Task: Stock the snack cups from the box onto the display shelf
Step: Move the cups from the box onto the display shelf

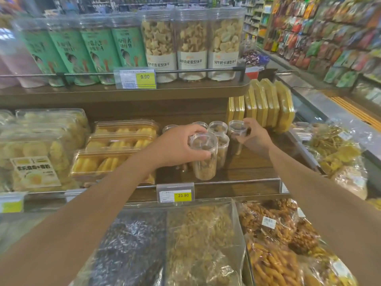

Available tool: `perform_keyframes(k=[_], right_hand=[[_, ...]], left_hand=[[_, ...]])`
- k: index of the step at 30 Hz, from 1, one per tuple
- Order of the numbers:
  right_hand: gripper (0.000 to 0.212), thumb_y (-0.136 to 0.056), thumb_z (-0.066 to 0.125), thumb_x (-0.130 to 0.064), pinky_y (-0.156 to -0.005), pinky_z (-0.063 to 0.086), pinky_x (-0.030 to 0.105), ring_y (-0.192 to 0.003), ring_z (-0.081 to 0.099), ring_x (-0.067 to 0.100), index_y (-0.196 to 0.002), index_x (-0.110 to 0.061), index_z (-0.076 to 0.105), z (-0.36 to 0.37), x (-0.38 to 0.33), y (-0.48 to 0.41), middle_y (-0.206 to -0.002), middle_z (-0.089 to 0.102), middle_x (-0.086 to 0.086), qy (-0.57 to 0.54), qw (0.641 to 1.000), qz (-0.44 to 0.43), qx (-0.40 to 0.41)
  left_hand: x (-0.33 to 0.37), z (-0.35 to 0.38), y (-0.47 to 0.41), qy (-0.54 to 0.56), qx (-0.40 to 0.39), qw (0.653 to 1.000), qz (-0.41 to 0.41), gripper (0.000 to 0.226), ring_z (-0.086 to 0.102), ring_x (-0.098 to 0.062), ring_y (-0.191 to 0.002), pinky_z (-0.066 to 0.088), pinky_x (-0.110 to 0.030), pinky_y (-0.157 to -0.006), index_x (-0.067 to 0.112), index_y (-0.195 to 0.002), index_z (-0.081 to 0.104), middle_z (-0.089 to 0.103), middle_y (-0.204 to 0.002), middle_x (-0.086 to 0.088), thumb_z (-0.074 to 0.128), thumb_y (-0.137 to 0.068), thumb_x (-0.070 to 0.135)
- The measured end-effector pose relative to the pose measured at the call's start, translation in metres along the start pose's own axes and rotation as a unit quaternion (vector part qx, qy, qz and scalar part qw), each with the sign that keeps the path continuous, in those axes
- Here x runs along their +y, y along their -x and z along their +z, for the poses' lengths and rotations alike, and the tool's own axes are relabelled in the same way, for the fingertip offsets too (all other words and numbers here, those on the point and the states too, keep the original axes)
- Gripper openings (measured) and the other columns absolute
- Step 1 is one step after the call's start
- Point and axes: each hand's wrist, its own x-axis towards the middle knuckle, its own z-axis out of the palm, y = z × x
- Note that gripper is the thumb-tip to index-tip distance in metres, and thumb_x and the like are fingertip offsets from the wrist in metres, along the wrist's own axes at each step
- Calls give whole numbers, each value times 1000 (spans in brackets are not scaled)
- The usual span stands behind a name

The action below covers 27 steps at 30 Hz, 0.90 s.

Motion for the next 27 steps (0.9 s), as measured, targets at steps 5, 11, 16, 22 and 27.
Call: perform_keyframes(k=[5,11,16,22,27], right_hand=[[83,-88,79,-27,-106,39,33,-139,46,24,-155,-14,32,-17,8,16,-149,50,3,29,999,-9,11],[84,-90,76,-32,-104,49,45,-126,57,28,-157,-19,27,-41,31,37,-149,49,4,34,999,34,22],[80,-93,73,-32,-99,51,41,-121,58,24,-157,-19,27,-49,45,50,-146,52,1,48,997,45,32],[80,-89,70,-36,-100,53,45,-111,67,27,-156,-23,28,-48,61,56,-148,52,1,24,998,56,23],[75,-95,69,-32,-105,49,41,-126,58,26,-157,-21,27,-39,68,54,-149,51,3,38,998,53,18]], left_hand=[[29,-10,-13,-18,-3,999,30,61,64,2,-100,56,-33,-91,39,-130,58,64,-117,24,77,-77,60],[67,-2,-54,-17,-7,997,75,58,59,1,-96,49,-24,-79,32,-133,59,60,-121,18,78,-82,52],[83,19,-97,-28,-26,997,70,59,59,-10,-108,49,-32,-89,28,-134,60,60,-123,12,78,-82,50],[68,52,-130,-112,-36,991,64,61,59,-19,-110,51,-39,-89,35,-131,60,59,-123,6,75,-77,59],[45,72,-140,-211,-46,976,38,68,50,-25,-126,40,-48,-104,37,-137,55,60,-131,4,65,-79,69]])
